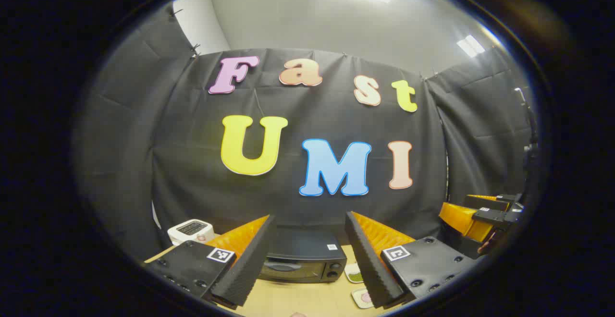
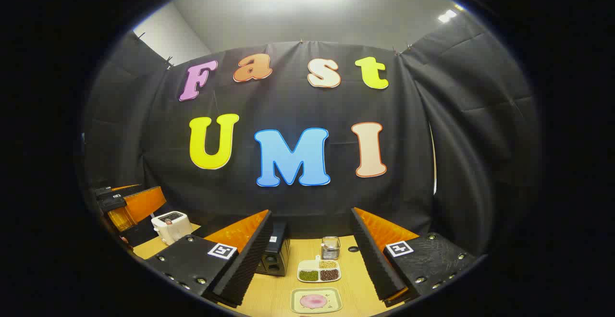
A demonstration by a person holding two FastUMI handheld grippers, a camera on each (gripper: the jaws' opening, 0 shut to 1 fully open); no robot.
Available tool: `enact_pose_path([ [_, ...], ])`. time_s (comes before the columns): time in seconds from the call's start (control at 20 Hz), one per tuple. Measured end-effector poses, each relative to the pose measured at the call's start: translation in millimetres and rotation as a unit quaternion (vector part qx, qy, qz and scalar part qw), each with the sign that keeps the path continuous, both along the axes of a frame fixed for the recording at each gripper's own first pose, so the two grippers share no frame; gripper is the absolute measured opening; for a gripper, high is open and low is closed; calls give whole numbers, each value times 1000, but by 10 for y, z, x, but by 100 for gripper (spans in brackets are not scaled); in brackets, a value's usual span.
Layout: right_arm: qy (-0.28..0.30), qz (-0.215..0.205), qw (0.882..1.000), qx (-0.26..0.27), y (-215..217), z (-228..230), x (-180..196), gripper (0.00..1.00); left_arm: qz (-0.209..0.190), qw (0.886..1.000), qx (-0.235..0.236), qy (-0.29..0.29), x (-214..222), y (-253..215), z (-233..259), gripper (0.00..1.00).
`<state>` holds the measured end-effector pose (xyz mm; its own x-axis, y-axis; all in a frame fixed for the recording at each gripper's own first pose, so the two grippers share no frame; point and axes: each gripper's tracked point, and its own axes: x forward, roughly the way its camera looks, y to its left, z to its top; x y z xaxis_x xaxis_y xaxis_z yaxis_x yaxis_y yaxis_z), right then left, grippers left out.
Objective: Open the electric oven with the left hand, put the food in, and close the electric oven.
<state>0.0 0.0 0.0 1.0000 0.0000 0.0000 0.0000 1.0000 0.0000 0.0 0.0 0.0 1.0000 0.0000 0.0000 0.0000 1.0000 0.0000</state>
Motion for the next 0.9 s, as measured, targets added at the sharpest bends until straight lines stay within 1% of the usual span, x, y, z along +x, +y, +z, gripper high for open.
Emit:
enact_pose_path([
  [0.2,-2,-2,1000,2,-61,0,27,97,9,1000,6,-4,-5,39,26,98],
  [0.25,-1,-2,1000,2,-62,6,31,97,8,1000,7,-8,-21,21,40,96],
  [0.35,0,1,1000,0,-45,-6,49,97,7,1000,5,-10,-14,32,46,98],
  [0.4,-1,3,1000,0,-28,0,60,97,7,1000,4,-9,-6,35,39,96],
  [0.7,5,5,1000,-3,22,-39,90,97,1,1000,3,-3,61,65,-21,96],
  [0.9,14,0,1000,-3,31,-113,137,97,-7,1000,-2,16,197,87,-200,98],
])
